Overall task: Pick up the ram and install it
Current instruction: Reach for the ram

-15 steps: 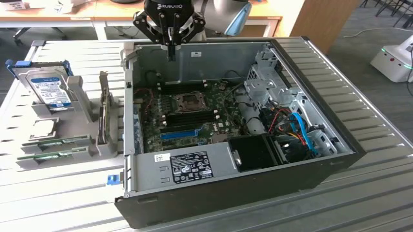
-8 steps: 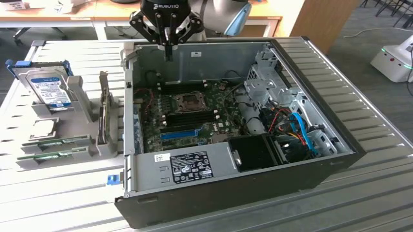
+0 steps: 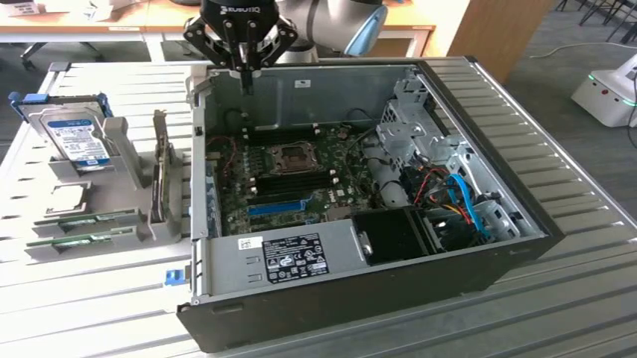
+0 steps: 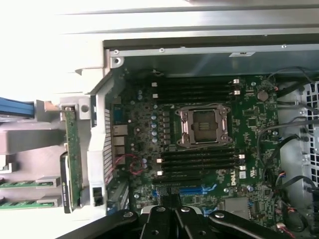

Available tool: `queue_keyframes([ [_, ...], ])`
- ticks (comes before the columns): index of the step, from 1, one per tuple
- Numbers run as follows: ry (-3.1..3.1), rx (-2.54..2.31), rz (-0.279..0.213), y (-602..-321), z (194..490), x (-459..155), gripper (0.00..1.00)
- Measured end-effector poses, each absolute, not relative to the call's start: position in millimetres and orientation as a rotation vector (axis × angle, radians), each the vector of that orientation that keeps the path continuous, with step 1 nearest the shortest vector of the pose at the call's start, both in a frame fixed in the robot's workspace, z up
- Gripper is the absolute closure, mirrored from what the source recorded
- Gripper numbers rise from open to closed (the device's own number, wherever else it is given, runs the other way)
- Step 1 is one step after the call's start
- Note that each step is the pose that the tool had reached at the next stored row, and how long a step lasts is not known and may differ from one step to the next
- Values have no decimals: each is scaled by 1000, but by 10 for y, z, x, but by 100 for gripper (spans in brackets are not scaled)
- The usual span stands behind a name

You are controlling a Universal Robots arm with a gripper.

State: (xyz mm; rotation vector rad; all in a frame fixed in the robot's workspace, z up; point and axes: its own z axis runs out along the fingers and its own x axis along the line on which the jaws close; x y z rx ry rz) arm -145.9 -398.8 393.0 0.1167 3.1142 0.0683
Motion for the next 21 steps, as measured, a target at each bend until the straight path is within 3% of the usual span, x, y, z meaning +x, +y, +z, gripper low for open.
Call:
queue_keyframes([
  [21, 3119, 117, 68, -3988, 3923, -1924, 89],
])
